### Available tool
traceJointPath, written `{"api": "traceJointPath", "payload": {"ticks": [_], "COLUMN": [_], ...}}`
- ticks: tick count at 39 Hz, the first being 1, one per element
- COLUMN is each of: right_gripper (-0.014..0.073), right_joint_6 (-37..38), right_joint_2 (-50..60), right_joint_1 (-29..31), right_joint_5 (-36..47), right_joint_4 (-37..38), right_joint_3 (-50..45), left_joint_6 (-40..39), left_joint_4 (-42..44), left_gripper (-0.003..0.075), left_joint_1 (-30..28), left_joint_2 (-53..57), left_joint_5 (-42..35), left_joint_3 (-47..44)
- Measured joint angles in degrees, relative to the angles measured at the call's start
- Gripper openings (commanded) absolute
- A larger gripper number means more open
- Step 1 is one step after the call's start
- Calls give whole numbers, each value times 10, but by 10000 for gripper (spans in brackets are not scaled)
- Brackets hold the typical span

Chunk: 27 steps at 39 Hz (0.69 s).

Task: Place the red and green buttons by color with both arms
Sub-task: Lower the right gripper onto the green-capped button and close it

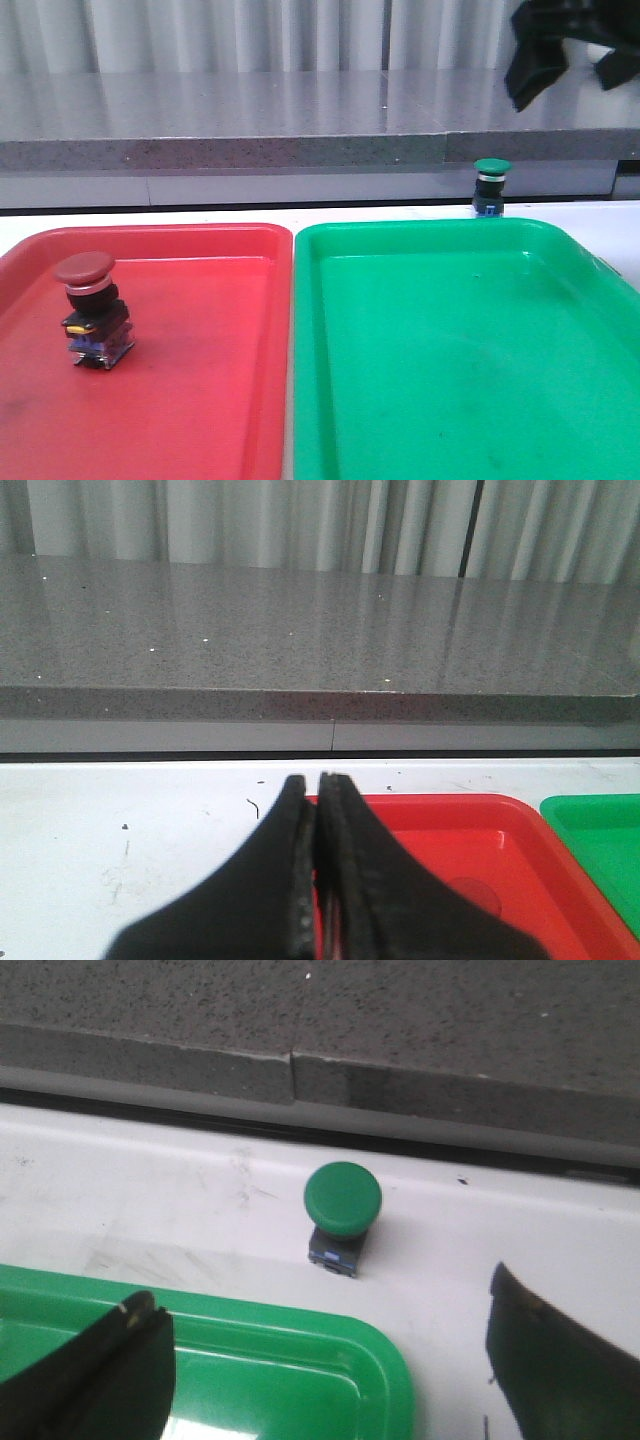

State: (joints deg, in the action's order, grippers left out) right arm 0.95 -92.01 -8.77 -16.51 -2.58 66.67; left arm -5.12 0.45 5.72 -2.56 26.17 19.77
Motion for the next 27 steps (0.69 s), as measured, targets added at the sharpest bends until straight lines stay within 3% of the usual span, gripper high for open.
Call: {"api": "traceJointPath", "payload": {"ticks": [15,27], "right_gripper": [643,631], "right_joint_6": [30,47], "right_joint_2": [-197,-293], "right_joint_1": [10,23], "right_joint_5": [-88,-128], "right_joint_4": [0,0], "right_joint_3": [208,287], "left_joint_6": [0,0], "left_joint_4": [0,0], "left_gripper": [-20,-20], "left_joint_1": [0,0], "left_joint_2": [0,0], "left_joint_5": [0,0], "left_joint_3": [0,0]}}
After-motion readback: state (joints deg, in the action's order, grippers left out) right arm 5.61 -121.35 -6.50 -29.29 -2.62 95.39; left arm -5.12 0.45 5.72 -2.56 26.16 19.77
